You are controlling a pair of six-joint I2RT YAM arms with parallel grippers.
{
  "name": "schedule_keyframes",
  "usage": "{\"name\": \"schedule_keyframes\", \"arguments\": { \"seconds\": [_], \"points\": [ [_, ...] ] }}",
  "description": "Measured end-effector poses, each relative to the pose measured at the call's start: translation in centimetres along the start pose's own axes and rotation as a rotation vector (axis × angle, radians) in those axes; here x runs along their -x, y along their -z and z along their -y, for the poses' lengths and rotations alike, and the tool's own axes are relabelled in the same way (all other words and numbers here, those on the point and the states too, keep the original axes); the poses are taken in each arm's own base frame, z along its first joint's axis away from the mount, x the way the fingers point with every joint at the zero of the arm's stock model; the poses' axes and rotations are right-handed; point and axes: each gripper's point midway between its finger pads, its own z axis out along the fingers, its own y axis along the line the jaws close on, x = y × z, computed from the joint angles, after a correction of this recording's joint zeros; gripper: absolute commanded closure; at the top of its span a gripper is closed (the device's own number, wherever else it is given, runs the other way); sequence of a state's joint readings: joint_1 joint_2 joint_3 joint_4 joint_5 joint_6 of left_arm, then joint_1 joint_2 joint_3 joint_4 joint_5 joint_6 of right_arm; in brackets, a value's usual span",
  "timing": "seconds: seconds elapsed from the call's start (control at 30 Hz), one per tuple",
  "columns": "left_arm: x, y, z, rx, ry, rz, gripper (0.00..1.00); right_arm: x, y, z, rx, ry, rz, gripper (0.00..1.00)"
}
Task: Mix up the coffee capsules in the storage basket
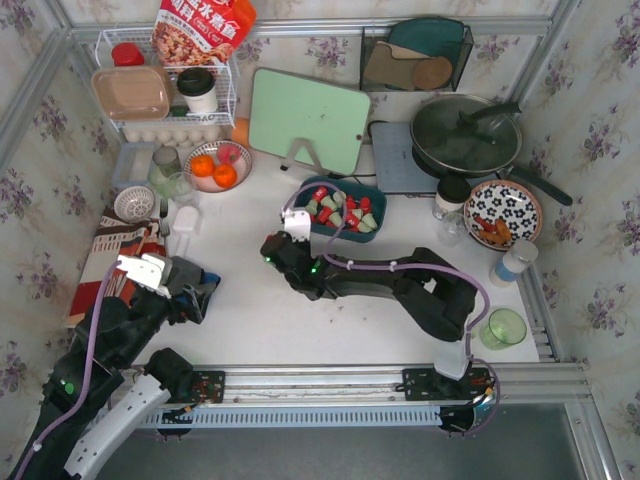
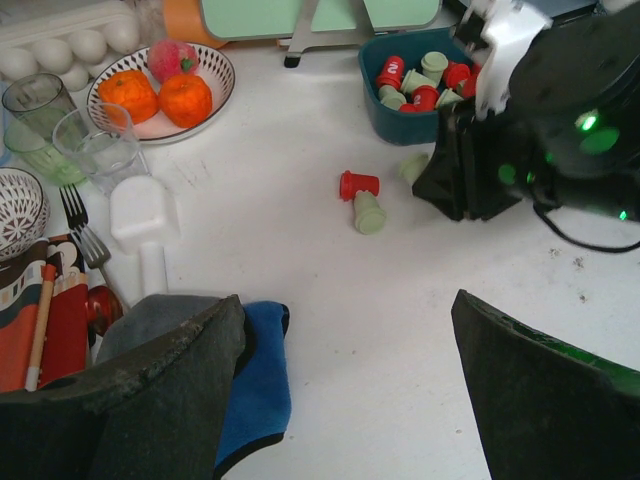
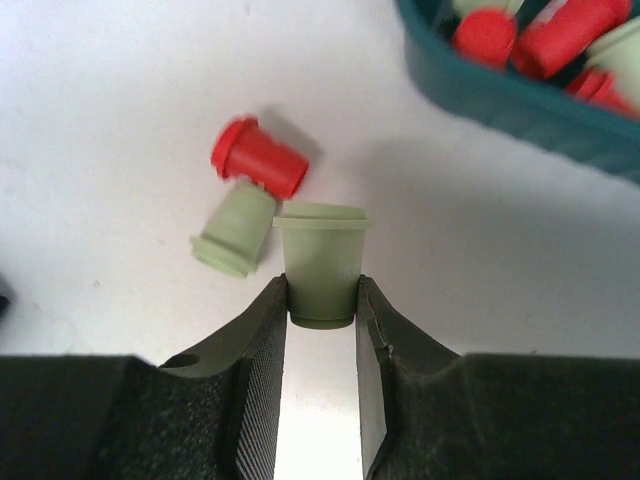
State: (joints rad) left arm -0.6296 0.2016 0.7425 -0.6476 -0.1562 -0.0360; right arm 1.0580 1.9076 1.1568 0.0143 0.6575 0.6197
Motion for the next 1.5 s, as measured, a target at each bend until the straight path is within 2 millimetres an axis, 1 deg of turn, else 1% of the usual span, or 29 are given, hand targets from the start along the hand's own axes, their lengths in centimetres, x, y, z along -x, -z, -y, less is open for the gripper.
{"name": "schedule_keyframes", "arguments": {
  "seconds": [0.07, 0.13, 0.2, 0.3, 0.4, 0.43, 0.53, 0.63, 0.7, 0.8, 0.87, 0.97, 1.07, 1.17, 1.27, 1.33, 1.43, 1.5],
  "points": [
    [0.0, 0.0, 0.0, 0.0, 0.0, 0.0, 0.13, 2.0, 0.4, 0.3, 0.004, -0.012, 0.037, 0.79],
    [0.0, 0.0, 0.0, 0.0, 0.0, 0.0, 0.13, 3.7, 0.4, 1.3, -0.012, -0.022, 0.073, 0.79],
    [0.0, 0.0, 0.0, 0.0, 0.0, 0.0, 0.12, 5.3, 0.2, 3.2, -0.048, -0.038, 0.104, 0.79],
    [0.0, 0.0, 0.0, 0.0, 0.0, 0.0, 0.12, 6.9, -0.7, 7.1, -0.117, -0.067, 0.129, 0.79],
    [0.0, 0.0, 0.0, 0.0, 0.0, -0.001, 0.13, 8.5, -2.1, 10.6, -0.175, -0.088, 0.154, 0.79],
    [-0.1, 0.0, 0.0, 0.0, 0.0, -0.002, 0.13, 8.8, -2.6, 11.3, -0.18, -0.095, 0.156, 0.79],
    [-0.1, -0.1, 0.0, 0.0, -0.001, -0.005, 0.12, 9.3, -4.4, 13.0, -0.196, -0.092, 0.151, 0.77],
    [-0.2, -0.1, 0.0, 0.0, -0.001, -0.007, 0.12, 9.1, -6.8, 14.3, -0.212, -0.075, 0.121, 0.74],
    [-0.2, -0.1, 0.0, 0.0, -0.001, -0.008, 0.12, 8.8, -8.2, 14.6, -0.218, -0.074, 0.106, 0.67],
    [-0.2, -0.2, 0.0, 0.001, -0.002, -0.011, 0.12, 7.6, -9.5, 15.4, -0.232, -0.065, 0.072, 0.52],
    [-0.3, -0.2, 0.0, 0.001, -0.003, -0.014, 0.12, 7.6, -10.0, 15.5, -0.232, -0.069, 0.07, 0.46],
    [-0.4, -0.3, 0.0, 0.001, -0.003, -0.018, 0.12, 7.7, -10.1, 15.5, -0.222, -0.071, 0.063, 0.42],
    [-0.4, -0.3, 0.0, 0.001, -0.003, -0.019, 0.12, 8.1, -9.0, 15.3, -0.204, -0.061, 0.048, 0.4],
    [-0.4, -0.3, 0.0, 0.001, -0.003, -0.019, 0.12, 9.8, -7.5, 14.6, -0.16, -0.062, 0.07, 0.4],
    [-0.4, -0.3, 0.0, 0.001, -0.003, -0.019, 0.12, 11.5, -5.8, 13.3, -0.1, -0.051, 0.096, 0.41],
    [-0.4, -0.3, 0.0, 0.001, -0.003, -0.018, 0.12, 12.1, -4.8, 12.3, -0.063, -0.04, 0.108, 0.42],
    [-0.3, -0.3, 0.0, 0.003, -0.003, -0.017, 0.12, 12.1, -3.4, 9.6, 0.014, -0.003, 0.112, 0.43],
    [-0.3, -0.3, 0.0, 0.003, -0.003, -0.017, 0.12, 11.7, -2.6, 7.7, 0.062, 0.025, 0.109, 0.43]
  ]
}}
